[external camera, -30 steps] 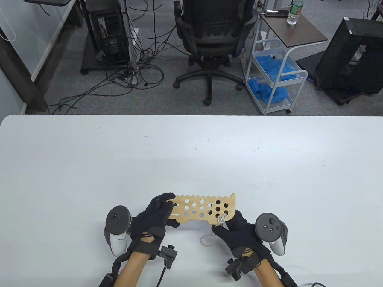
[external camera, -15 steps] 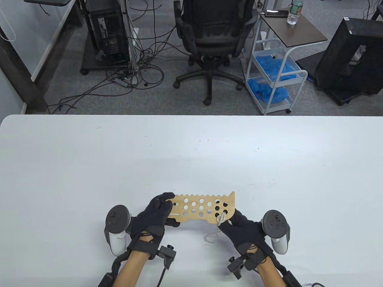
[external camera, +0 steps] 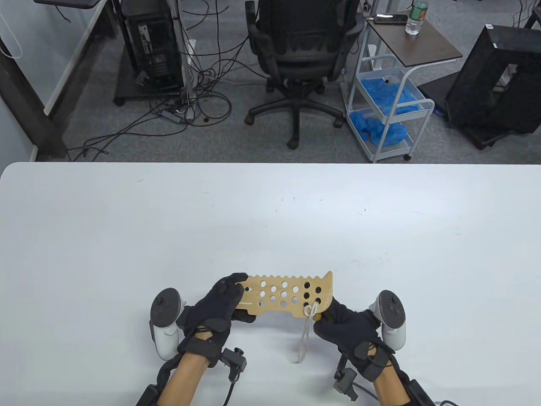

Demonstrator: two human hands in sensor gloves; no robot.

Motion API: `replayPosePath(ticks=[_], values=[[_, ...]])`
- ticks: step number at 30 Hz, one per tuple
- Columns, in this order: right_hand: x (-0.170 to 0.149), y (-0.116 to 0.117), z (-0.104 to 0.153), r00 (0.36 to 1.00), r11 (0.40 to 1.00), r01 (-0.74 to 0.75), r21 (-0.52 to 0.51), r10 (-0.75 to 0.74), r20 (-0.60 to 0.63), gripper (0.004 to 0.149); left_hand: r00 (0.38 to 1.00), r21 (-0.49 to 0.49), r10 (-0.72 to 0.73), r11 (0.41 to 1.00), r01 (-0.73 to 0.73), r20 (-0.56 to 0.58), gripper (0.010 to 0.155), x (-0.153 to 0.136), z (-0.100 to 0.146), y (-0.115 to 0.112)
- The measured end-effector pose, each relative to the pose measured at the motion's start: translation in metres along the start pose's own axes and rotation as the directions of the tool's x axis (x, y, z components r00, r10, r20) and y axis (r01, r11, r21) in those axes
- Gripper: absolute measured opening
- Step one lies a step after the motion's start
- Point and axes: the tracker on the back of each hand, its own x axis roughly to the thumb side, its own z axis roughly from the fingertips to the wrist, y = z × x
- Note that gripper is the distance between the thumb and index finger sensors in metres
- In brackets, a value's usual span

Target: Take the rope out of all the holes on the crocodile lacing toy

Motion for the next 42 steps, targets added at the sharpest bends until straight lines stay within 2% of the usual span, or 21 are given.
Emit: replayPosePath(ticks=[4, 7, 14, 18, 20, 25, 34, 42], values=[[0.000, 0.000, 0.000, 1.000, 0.999, 0.007, -0.035, -0.008, -0.018, 0.051, 1.000, -0.046, -0.012, 0.999, 0.012, -0.004, 0.054, -0.001, -0.001, -0.003], [0.001, -0.003, 0.001, 0.996, 0.993, -0.084, -0.086, 0.081, -0.033, 0.038, 1.000, -0.033, -0.027, 0.999, 0.026, -0.006, 0.054, -0.001, -0.001, -0.003], [-0.003, -0.018, 0.005, 0.997, 0.977, -0.017, -0.214, 0.001, -0.071, 0.038, 1.000, 0.026, -0.005, 1.000, 0.006, -0.027, 0.054, -0.007, -0.004, 0.013], [-0.008, -0.032, 0.010, 0.993, 0.949, 0.049, -0.313, -0.078, -0.083, 0.039, 0.999, 0.084, -0.027, 0.996, 0.031, -0.045, 0.054, -0.011, -0.007, 0.027], [-0.011, -0.042, 0.015, 0.988, 0.910, 0.077, -0.408, -0.124, -0.090, 0.039, 0.998, 0.115, -0.032, 0.993, 0.039, -0.058, 0.054, -0.014, -0.008, 0.034], [-0.014, -0.062, 0.025, 0.967, 0.830, 0.205, -0.519, -0.253, -0.023, 0.039, 0.994, 0.181, -0.062, 0.980, 0.077, -0.088, 0.054, -0.020, -0.010, 0.049], [-0.011, -0.078, 0.035, 0.923, 0.735, 0.363, -0.573, -0.369, 0.112, 0.038, 0.982, 0.268, -0.108, 0.952, 0.146, -0.152, 0.054, -0.027, -0.011, 0.070], [-0.001, -0.082, 0.037, 0.908, 0.726, 0.415, -0.549, -0.365, 0.204, 0.038, 0.928, 0.362, -0.266, 0.864, 0.349, -0.260, 0.053, -0.027, -0.009, 0.082]])
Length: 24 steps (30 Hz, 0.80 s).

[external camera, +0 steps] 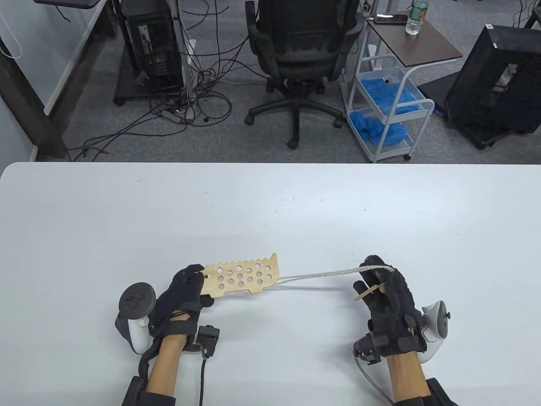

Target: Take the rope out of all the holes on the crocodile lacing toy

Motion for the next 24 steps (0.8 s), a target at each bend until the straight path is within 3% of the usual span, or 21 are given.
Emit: replayPosePath(ticks=[13, 17, 21, 24], values=[[0.000, 0.002, -0.002, 0.980, 0.980, -0.200, 0.013, 0.200, 0.008, 0.038, 0.963, 0.047, -0.250, 0.966, 0.255, -0.097, 0.055, -0.006, -0.006, 0.001], [-0.003, 0.002, -0.002, 0.974, 0.974, -0.226, 0.016, 0.226, 0.001, 0.038, 0.839, 0.094, -0.532, 0.835, 0.542, -0.113, 0.059, 0.002, -0.005, 0.001], [-0.003, 0.002, -0.001, 0.961, 0.961, -0.276, 0.006, 0.276, 0.003, 0.038, 0.746, 0.120, -0.655, 0.737, 0.666, -0.117, 0.059, 0.007, -0.004, -0.003], [0.000, 0.002, 0.000, 0.929, 0.928, -0.369, -0.045, 0.369, 0.007, 0.038, 0.723, 0.113, -0.683, 0.714, 0.691, -0.107, 0.058, 0.008, -0.003, -0.007]])
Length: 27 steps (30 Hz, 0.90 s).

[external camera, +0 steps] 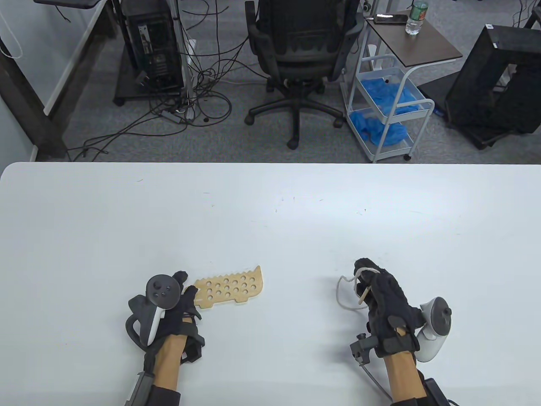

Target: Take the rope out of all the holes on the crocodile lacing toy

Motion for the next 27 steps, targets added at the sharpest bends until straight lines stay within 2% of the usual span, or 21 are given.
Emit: replayPosePath(ticks=[4, 6, 7, 8, 9, 10, 12, 13, 14, 17, 18, 19, 21, 24, 26, 27], values=[[0.005, 0.000, 0.001, 0.981, 0.978, -0.194, -0.072, 0.196, 0.013, 0.038, 1.000, 0.009, -0.007, 1.000, 0.006, 0.005, 0.057, 0.003, 0.002, 0.001], [0.007, 0.002, 0.002, 0.941, 0.934, -0.336, -0.123, 0.339, 0.005, 0.038, 0.999, 0.031, -0.036, 0.999, 0.035, 0.016, 0.057, 0.006, 0.005, 0.003], [0.009, 0.005, 0.002, 0.893, 0.882, -0.445, -0.155, 0.450, -0.001, 0.038, 0.999, 0.042, -0.044, 0.998, 0.043, 0.030, 0.057, 0.009, 0.007, 0.004], [0.010, 0.008, 0.002, 0.828, 0.813, -0.552, -0.184, 0.561, -0.002, 0.038, 0.998, 0.049, -0.047, 0.998, 0.045, 0.045, 0.057, 0.012, 0.008, 0.005], [0.011, 0.014, 0.002, 0.686, 0.669, -0.712, -0.214, 0.728, -0.003, 0.038, 0.997, 0.054, -0.049, 0.997, 0.046, 0.066, 0.057, 0.016, 0.011, 0.006], [0.011, 0.019, 0.002, 0.551, 0.541, -0.814, -0.210, 0.834, 0.013, 0.038, 0.995, 0.055, -0.051, 0.997, 0.047, 0.084, 0.057, 0.019, 0.012, 0.006], [0.011, 0.032, 0.001, 0.203, 0.212, -0.959, -0.186, 0.977, 0.069, 0.037, 0.991, 0.054, -0.049, 0.998, 0.042, 0.125, 0.057, 0.027, 0.017, 0.007], [0.010, 0.034, 0.001, 0.163, 0.172, -0.969, -0.175, 0.985, 0.066, 0.037, 0.990, 0.053, -0.048, 0.998, 0.041, 0.133, 0.057, 0.029, 0.018, 0.007], [0.008, 0.040, 0.001, 0.080, 0.088, -0.986, -0.140, 0.995, 0.062, 0.037, 0.988, 0.052, -0.048, 0.998, 0.040, 0.149, 0.057, 0.032, 0.021, 0.008], [-0.005, 0.053, 0.002, -0.044, -0.038, -0.997, -0.067, 0.995, 0.092, 0.037, 0.980, 0.055, -0.052, 0.998, 0.042, 0.193, 0.057, 0.040, 0.026, 0.008], [-0.012, 0.058, 0.002, -0.115, -0.112, -0.993, -0.032, 0.988, 0.098, 0.037, 0.976, 0.053, -0.058, 0.997, 0.048, 0.209, 0.057, 0.043, 0.028, 0.007], [-0.015, 0.061, 0.002, -0.163, -0.161, -0.987, -0.022, 0.982, 0.091, 0.038, 0.974, 0.052, -0.061, 0.997, 0.051, 0.220, 0.057, 0.045, 0.030, 0.007], [-0.022, 0.065, 0.001, -0.240, -0.240, -0.971, -0.012, 0.966, 0.095, 0.039, 0.969, 0.053, -0.067, 0.997, 0.056, 0.237, 0.057, 0.048, 0.033, 0.007], [-0.028, 0.066, 0.002, -0.302, -0.307, -0.951, 0.044, 0.948, 0.102, 0.041, 0.963, 0.048, -0.068, 0.997, 0.057, 0.262, 0.059, 0.051, 0.035, 0.006], [-0.029, 0.065, 0.002, -0.289, -0.295, -0.954, 0.060, 0.953, 0.094, 0.049, 0.961, 0.052, -0.068, 0.997, 0.056, 0.269, 0.061, 0.052, 0.037, 0.007], [-0.029, 0.064, 0.002, -0.263, -0.268, -0.961, 0.066, 0.961, 0.082, 0.053, 0.959, 0.056, -0.071, 0.997, 0.058, 0.276, 0.062, 0.052, 0.038, 0.008]])
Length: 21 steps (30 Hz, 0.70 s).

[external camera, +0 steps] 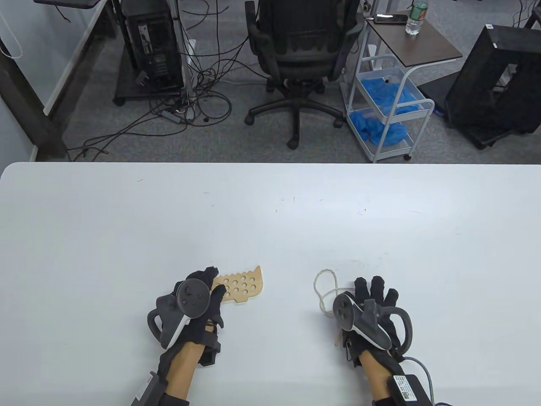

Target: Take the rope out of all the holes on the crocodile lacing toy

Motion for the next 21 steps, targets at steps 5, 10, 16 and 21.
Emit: replayPosePath(ticks=[5, 10, 16, 21], values=[[-0.009, -0.010, 0.001, 0.975, 0.975, 0.219, -0.029, -0.220, -0.028, 0.066, 0.998, -0.005, -0.030, 1.000, 0.030, 0.051, 0.075, 0.007, 0.004, 0.004], [-0.006, -0.027, 0.010, 0.965, 0.956, 0.262, -0.129, -0.260, 0.032, 0.079, 0.988, -0.006, -0.056, 0.998, 0.058, 0.141, 0.086, 0.026, 0.014, 0.009], [0.013, -0.046, 0.027, 0.964, 0.929, 0.261, -0.262, -0.240, 0.111, 0.080, 0.951, -0.053, -0.170, 0.981, 0.189, 0.258, 0.090, 0.052, 0.032, 0.008], [0.032, -0.048, 0.040, 0.955, 0.932, 0.275, -0.234, -0.239, 0.173, 0.079, 0.921, -0.118, -0.234, 0.952, 0.282, 0.313, 0.093, 0.063, 0.037, -0.001]])
